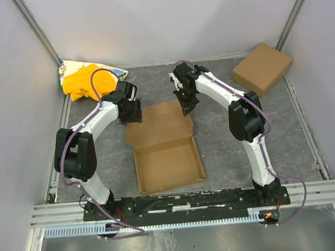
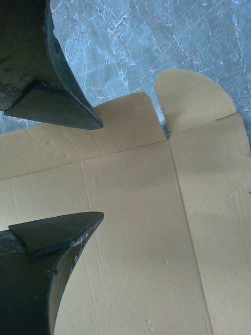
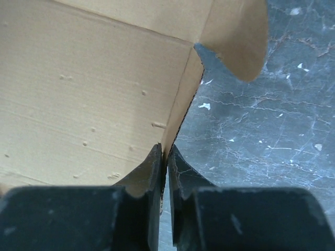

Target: Fold the paper box

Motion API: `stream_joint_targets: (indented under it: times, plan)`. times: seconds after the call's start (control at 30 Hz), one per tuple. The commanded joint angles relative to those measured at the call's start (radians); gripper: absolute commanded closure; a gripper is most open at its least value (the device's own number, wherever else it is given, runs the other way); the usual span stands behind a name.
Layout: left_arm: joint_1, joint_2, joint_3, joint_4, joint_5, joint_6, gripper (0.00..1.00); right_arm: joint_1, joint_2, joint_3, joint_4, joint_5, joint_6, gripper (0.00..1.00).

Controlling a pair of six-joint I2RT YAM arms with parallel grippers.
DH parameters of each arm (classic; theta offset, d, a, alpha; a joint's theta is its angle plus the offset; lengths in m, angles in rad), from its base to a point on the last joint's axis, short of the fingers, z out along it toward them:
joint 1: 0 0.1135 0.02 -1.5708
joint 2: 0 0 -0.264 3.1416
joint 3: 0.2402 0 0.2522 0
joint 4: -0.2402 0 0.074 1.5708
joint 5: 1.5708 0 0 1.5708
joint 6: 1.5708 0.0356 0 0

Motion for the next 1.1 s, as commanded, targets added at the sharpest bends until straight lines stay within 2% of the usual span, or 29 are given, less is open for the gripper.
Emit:
stream_joint_targets:
  times: [0.0, 0.1, 0.3, 0.67, 0.87, 1.07]
  plan:
    - [0.003, -0.027, 0.002, 0.059, 0.025, 0.026, 0.29, -0.004, -0.049, -0.013, 0.047, 0.073, 0.002, 0.91]
    - [0.004, -0.087, -0.006, 0.118, 0.05, 0.022, 0.3, -0.008, -0.095, -0.047, 0.098, 0.122, 0.019, 0.98]
    - [0.003, -0.22, -0.022, 0.221, 0.078, 0.007, 0.3, -0.015, -0.23, -0.168, 0.235, 0.214, 0.065, 0.98]
    - [0.004, -0.373, -0.086, 0.38, 0.083, -0.017, 0.28, -0.028, -0.566, -0.584, 0.646, 0.452, 0.17, 0.98]
    - [0.004, -0.377, -0.108, 0.454, 0.1, -0.019, 0.26, -0.043, -0.721, -0.868, 0.964, 0.484, 0.189, 0.99]
    - [0.004, -0.387, -0.102, 0.522, 0.141, -0.013, 0.27, -0.045, -0.826, -1.2, 1.477, 0.488, 0.115, 0.99]
